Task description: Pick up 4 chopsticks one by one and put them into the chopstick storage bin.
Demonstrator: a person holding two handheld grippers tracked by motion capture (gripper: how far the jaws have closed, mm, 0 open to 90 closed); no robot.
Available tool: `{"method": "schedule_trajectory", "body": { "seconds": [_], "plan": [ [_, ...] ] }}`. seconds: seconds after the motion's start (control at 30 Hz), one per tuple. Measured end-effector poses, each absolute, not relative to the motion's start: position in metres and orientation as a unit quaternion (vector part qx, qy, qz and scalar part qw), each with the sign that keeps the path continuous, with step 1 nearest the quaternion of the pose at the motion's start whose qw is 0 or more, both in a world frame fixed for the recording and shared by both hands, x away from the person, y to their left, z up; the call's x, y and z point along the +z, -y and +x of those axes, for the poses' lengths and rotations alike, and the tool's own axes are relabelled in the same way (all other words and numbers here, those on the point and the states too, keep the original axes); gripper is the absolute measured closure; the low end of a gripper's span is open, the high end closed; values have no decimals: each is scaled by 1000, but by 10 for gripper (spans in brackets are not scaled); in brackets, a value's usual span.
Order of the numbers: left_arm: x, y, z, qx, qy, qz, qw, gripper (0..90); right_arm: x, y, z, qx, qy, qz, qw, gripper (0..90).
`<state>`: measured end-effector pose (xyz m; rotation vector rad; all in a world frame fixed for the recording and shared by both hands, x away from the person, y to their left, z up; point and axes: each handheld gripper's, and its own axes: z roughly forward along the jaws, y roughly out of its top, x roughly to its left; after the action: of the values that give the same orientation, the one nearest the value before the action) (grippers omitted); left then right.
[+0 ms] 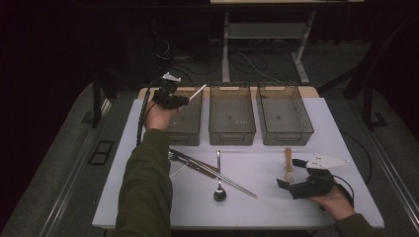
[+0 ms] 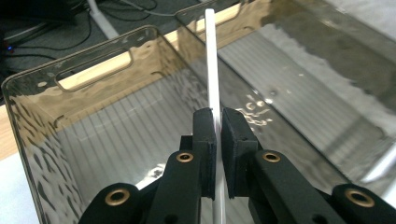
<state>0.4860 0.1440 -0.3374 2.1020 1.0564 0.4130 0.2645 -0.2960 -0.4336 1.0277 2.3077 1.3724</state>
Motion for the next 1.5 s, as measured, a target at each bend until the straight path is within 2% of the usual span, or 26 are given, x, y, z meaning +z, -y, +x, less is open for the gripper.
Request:
{"method": "schedule_trajectory", "body": {
  "seconds": [0.47, 0.5, 0.57, 0.7, 1.03, 1.5],
  "plan": [
    [-363, -140, 526, 163, -459, 806, 335, 837, -433, 300, 262, 483, -787, 361, 127, 32],
    [-364, -140, 526, 165, -461, 805, 336, 825, -433, 300, 262, 484, -788, 360, 127, 32],
    [-363, -142, 525, 174, -464, 799, 341, 667, -433, 301, 261, 483, -787, 362, 126, 32],
    [-359, -145, 518, 167, -452, 798, 361, 590, -433, 301, 262, 483, -788, 362, 126, 32],
    [-349, -147, 488, 149, -420, 811, 378, 474, -434, 298, 261, 475, -795, 355, 129, 32],
    [-341, -146, 455, 144, -386, 807, 424, 381, -434, 297, 261, 470, -798, 353, 131, 32]
  ]
}}
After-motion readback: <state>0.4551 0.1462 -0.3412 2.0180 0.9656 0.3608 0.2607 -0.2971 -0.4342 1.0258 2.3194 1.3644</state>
